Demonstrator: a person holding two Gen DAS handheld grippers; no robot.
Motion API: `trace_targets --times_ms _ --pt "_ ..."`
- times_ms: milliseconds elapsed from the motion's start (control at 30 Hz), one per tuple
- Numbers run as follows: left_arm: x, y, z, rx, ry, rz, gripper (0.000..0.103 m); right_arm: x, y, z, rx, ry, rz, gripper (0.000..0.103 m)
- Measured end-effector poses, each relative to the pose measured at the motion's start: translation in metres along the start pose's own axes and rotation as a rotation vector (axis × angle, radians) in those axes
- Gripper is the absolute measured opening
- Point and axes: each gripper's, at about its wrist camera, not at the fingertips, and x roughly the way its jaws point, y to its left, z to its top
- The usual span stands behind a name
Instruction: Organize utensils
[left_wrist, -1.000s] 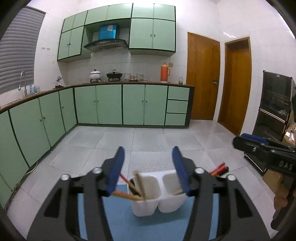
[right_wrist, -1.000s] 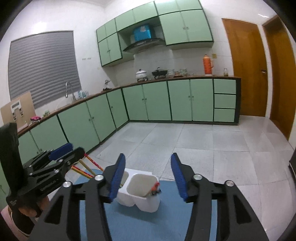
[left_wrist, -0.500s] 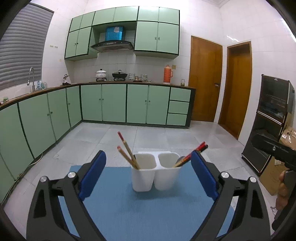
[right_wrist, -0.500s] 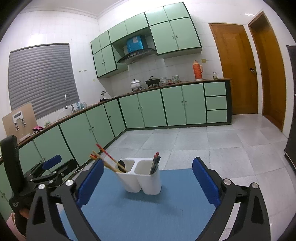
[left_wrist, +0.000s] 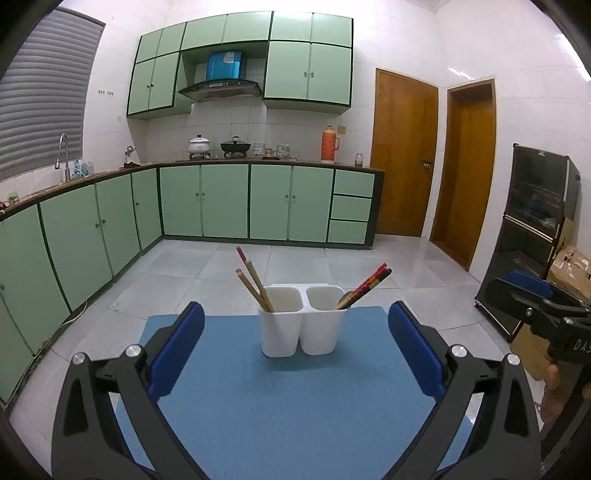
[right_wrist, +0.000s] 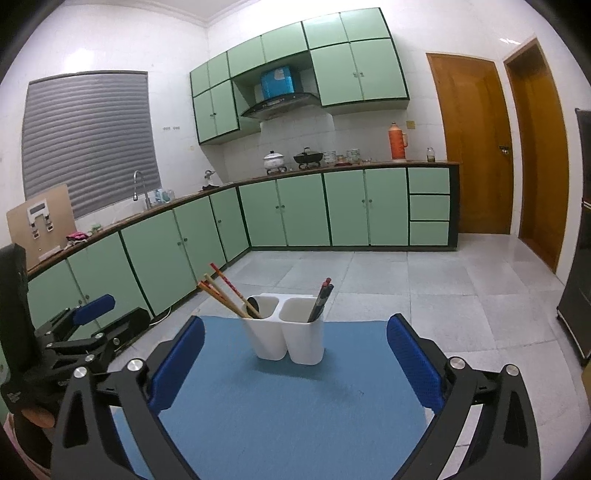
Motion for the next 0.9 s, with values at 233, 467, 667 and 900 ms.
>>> trace_targets --times_ms 233,467,667,900 --pt "-0.013 -0.001 0.000 -0.004 -0.010 0.025 0.097 -0.009 0.011 -0.003 -0.019 -0.005 0.009 0.097" --pt "-0.019 -0.005 -0.002 -0.001 -0.020 0.024 0.097 -0.009 0.021 -0.003 -0.046 0.003 0.015 0.097" --pt "-0.021 -0.007 -0.001 0.004 -0.025 0.018 0.097 -0.007 0.022 -0.003 -0.043 0.008 0.011 0.097" --pt "-0.019 -0.008 -0.001 0.008 -0.025 0.016 0.097 -0.007 0.023 -0.003 -0.045 0.009 0.016 0.097"
